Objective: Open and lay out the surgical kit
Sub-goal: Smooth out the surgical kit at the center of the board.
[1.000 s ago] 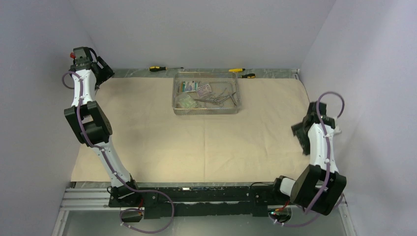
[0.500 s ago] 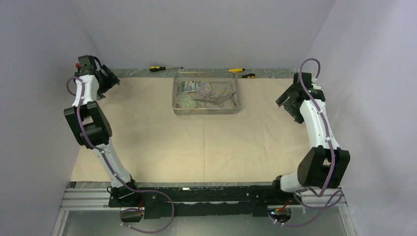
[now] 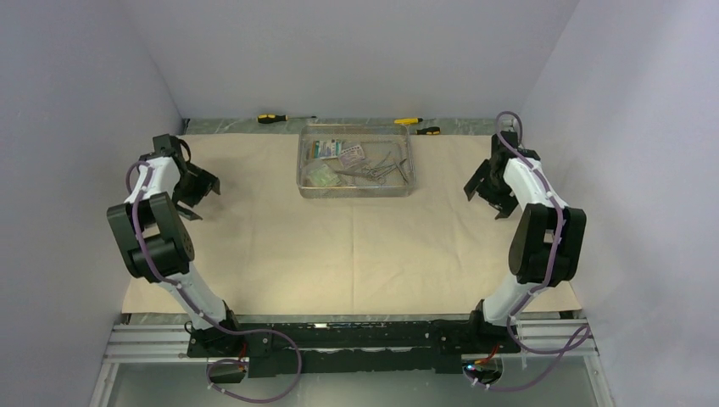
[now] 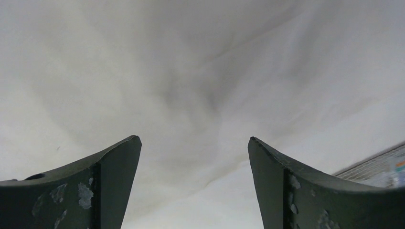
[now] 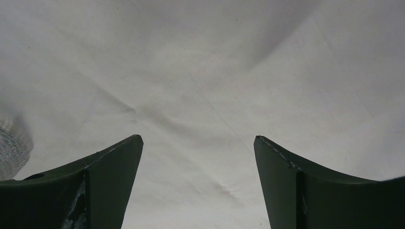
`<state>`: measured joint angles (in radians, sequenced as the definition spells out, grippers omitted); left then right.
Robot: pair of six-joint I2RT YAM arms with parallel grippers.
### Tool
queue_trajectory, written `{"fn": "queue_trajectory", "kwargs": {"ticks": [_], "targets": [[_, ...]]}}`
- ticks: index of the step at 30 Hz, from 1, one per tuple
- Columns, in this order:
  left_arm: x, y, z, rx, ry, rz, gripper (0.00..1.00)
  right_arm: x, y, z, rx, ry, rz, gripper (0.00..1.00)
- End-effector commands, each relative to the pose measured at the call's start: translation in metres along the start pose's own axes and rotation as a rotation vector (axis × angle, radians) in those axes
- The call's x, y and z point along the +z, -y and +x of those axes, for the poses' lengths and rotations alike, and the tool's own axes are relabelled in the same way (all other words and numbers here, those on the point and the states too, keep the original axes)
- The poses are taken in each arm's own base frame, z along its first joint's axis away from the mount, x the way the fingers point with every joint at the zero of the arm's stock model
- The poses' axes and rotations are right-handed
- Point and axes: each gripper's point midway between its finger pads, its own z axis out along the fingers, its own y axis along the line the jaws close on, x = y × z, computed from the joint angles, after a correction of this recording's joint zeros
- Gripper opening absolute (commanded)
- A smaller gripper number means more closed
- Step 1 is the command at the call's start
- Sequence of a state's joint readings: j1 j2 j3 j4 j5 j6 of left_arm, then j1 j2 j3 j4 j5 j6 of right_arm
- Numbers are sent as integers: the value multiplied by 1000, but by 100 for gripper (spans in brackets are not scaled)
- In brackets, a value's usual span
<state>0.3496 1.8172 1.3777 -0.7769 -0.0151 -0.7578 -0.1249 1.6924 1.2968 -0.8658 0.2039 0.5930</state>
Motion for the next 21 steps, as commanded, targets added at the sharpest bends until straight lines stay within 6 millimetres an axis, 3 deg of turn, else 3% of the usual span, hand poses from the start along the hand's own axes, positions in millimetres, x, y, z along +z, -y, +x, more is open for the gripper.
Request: {"fn": "queue_trajectory", "kwargs": {"ticks": [1,6,11,14,18,21], "targets": [[-41,-24,5,-49,61,-70,89,0,-6,-8,21,13,-77,91],[-64,-64,24,-63,91,-136,90,19,-2,20,90,-92,-107,90],[-76,-123,41,-179,79,-165,89,24,6,42,130,-144,-108,89],[-83,-155,49,-268,95,-172,82,21,5,52,144,-173,-133,89],[-86,-182,45,-349,178,-193,66,21,3,60,148,-189,-162,86],[-78,-200,44,-393,212,-233,64,19,4,61,150,-189,-165,84]]}}
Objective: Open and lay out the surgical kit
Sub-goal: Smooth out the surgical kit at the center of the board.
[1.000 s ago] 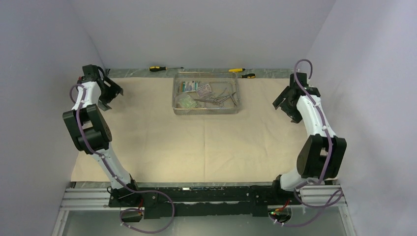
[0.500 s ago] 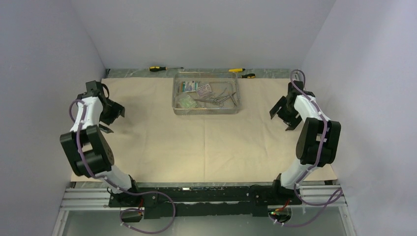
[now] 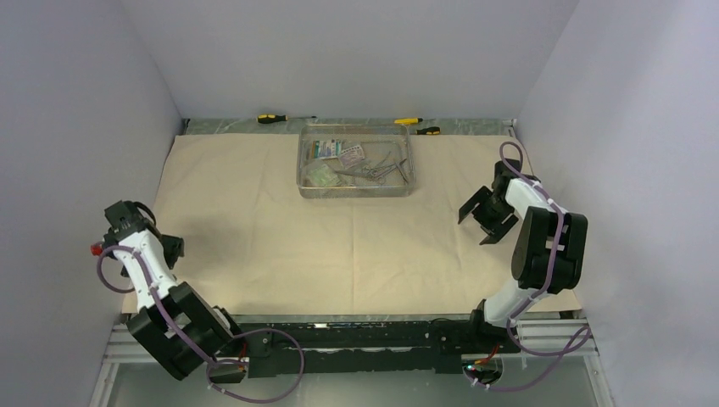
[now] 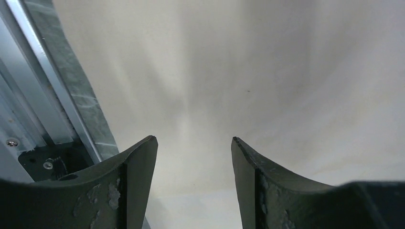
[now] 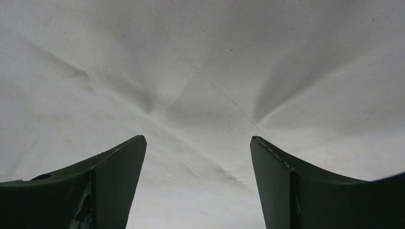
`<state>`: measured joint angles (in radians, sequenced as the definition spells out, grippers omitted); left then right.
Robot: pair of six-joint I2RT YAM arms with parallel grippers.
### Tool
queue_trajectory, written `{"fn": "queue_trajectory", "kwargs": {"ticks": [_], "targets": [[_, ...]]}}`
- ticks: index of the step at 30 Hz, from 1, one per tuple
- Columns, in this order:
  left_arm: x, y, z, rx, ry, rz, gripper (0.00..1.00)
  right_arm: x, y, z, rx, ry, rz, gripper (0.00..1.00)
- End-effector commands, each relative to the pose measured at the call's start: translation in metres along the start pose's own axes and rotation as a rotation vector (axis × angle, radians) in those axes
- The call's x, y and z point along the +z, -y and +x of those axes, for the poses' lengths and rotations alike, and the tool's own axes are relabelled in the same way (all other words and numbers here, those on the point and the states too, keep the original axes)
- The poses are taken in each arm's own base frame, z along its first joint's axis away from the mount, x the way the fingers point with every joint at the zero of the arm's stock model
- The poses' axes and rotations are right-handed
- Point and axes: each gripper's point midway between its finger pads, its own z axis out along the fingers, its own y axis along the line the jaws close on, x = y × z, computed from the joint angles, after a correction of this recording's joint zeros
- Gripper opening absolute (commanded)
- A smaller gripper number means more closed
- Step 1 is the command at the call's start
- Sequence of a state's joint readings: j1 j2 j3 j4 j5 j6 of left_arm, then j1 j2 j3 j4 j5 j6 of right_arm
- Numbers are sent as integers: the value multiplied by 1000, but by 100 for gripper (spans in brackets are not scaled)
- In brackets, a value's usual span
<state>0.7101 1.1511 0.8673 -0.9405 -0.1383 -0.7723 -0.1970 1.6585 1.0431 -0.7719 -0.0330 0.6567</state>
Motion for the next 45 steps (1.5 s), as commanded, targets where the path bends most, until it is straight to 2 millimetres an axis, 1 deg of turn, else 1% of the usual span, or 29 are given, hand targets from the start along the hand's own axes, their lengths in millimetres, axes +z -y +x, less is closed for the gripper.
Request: {"fn": "queue_trajectory", "kwargs": {"ticks": [1,5,8,12,14,17,21,25,28,31,33,34,36,38,39,42,45], "targets": [[12,-16,-15,-67,75,-31,63,-13,-12,-7,19,47,-74,84],[25,-24,-19,-183,50,-3,65,-18,-13,-8,32,61,-84,84],[33,-28,-18,-257,40,-3,65,-21,-13,-7,48,64,-87,84],[49,-42,-11,-344,27,-60,65,-24,-13,-9,58,68,-80,84],[59,-49,-8,-380,15,-81,64,-25,-13,-9,62,70,-79,84],[70,-53,-2,-431,-21,-82,59,-27,-11,-8,67,73,-72,83],[80,-61,7,-505,-48,-113,56,-30,-9,-8,77,85,-69,83],[84,-74,13,-534,-77,-199,59,-29,-5,-5,94,89,-65,83],[82,-88,20,-577,-104,-288,61,-27,-2,-4,109,89,-58,83],[76,-88,23,-629,-127,-321,61,-25,4,-3,121,91,-33,83],[72,-93,26,-648,-149,-377,62,-26,15,-6,136,115,21,83],[68,-102,28,-668,-150,-444,61,-26,20,-5,146,121,48,83],[64,-114,26,-670,-139,-537,58,-26,32,-3,167,127,105,83],[63,-121,20,-645,-122,-586,56,-22,45,2,191,118,150,83],[62,-124,20,-642,-121,-607,56,-20,50,6,202,108,161,83],[64,-124,22,-648,-132,-608,52,-5,68,23,259,44,174,82],[64,-125,22,-651,-129,-613,51,10,86,45,338,-48,180,82]]}}
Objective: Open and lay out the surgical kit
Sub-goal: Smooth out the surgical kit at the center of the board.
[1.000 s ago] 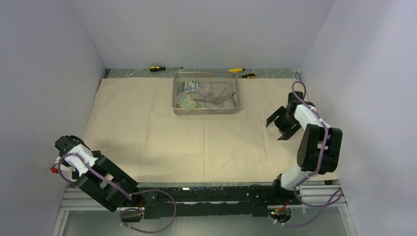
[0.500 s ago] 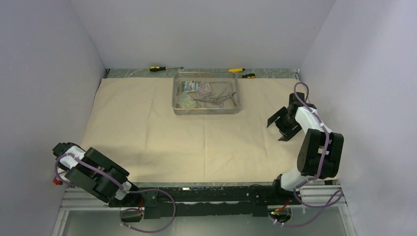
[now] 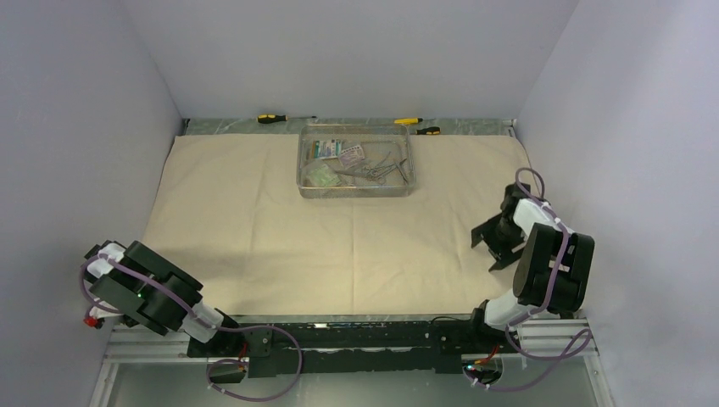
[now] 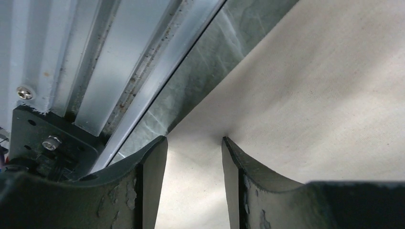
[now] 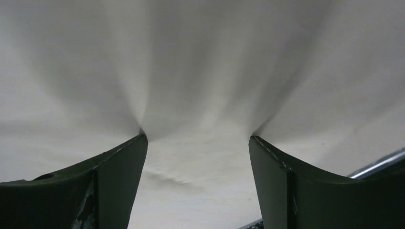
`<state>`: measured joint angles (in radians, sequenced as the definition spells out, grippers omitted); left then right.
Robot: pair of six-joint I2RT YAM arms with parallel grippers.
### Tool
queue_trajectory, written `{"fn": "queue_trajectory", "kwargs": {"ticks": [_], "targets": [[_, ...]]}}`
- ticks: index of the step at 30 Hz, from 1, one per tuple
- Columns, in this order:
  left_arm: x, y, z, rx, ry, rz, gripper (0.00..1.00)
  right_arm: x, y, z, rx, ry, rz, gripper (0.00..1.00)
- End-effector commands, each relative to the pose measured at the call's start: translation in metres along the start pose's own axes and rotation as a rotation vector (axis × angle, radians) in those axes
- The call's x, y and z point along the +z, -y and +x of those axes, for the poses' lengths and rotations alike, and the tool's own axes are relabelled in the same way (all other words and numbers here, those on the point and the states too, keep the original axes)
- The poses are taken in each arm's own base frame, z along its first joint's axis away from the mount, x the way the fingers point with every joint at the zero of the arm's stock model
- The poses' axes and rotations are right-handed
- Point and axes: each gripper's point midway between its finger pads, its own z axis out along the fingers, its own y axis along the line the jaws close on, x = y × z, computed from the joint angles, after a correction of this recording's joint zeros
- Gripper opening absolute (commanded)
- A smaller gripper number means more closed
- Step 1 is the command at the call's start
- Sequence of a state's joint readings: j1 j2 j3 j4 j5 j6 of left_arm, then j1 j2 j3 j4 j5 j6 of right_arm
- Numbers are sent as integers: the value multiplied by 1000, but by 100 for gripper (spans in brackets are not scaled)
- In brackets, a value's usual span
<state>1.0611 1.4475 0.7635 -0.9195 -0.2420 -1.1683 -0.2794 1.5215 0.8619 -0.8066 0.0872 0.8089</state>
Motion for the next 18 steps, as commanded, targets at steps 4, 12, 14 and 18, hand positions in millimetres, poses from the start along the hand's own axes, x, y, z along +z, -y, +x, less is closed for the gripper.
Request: {"fn": "queue_trajectory", "kwargs": {"ticks": [4,12,14,18], "targets": [[9,-34,-9,-20,49,-165,49,25,49,30,176,-152,98,82],[4,-36,-19,-44,67,-204,33,22,91,38,248,-154,272,75],[1,-36,-21,-44,70,-206,33,17,95,35,260,-132,290,75],[-7,-33,-22,-35,63,-184,36,-1,85,11,277,-58,256,75]]}}
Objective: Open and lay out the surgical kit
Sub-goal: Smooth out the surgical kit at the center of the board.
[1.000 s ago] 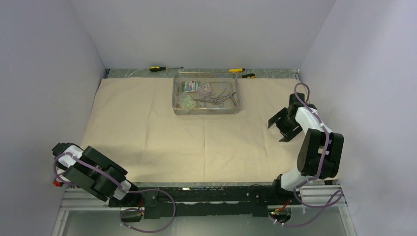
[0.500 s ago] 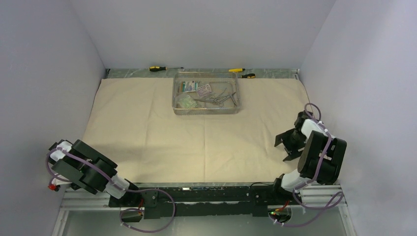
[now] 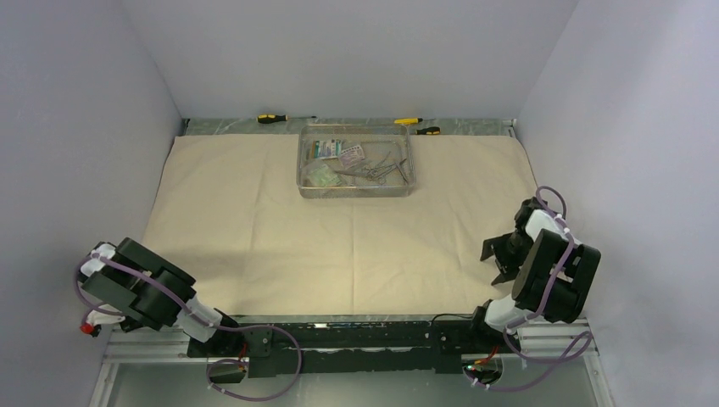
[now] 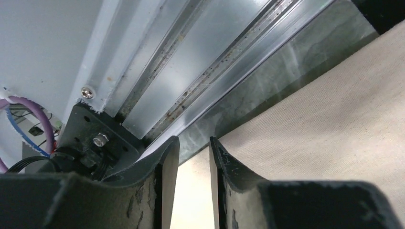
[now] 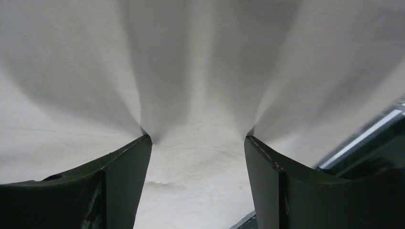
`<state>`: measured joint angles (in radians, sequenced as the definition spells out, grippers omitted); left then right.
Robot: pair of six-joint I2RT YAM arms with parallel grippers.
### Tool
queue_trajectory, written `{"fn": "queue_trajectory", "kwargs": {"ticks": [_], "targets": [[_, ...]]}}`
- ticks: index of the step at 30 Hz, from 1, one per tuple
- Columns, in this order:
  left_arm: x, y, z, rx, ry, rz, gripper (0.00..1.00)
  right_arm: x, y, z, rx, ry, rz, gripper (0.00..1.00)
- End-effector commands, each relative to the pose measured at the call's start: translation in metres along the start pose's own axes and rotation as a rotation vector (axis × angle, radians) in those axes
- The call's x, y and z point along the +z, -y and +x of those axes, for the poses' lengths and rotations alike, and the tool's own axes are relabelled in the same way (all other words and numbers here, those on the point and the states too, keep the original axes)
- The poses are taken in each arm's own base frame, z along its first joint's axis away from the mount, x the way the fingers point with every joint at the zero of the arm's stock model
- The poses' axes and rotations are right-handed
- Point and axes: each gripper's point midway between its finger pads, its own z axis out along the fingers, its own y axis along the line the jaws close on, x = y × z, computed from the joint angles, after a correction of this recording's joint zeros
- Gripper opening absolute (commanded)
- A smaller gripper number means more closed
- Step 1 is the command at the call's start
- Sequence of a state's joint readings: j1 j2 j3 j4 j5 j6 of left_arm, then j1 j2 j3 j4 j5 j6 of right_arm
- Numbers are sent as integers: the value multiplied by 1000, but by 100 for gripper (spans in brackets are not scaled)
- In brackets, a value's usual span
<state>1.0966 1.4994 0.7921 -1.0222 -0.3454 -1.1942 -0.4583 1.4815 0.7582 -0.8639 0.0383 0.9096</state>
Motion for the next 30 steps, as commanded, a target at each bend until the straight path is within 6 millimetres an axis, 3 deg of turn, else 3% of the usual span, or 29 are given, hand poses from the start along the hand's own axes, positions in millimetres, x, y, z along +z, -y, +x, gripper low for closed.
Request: {"fn": "queue_trajectory", "kwargs": {"ticks": [1,6,8,12,18,20,23,30], "targets": [[-13,-4,-8,-8,14,-10,37,-18,28,-21,24,112,142,75],[-31,9,-1,45,-26,85,37,-83,-35,-68,-6,296,-63,74],[-41,9,-9,51,38,90,37,-118,-68,-86,-38,381,-149,74],[-66,18,-15,128,171,143,38,-148,-131,-94,-171,486,-214,74],[-93,40,1,240,187,339,46,-176,-231,-107,-402,642,-268,76],[-99,48,6,298,182,397,50,-175,-261,-116,-480,695,-270,77],[-111,65,18,421,156,506,54,-158,-296,-137,-571,755,-218,81],[-136,106,61,650,43,768,59,-120,-357,-179,-743,903,-155,82]]}}
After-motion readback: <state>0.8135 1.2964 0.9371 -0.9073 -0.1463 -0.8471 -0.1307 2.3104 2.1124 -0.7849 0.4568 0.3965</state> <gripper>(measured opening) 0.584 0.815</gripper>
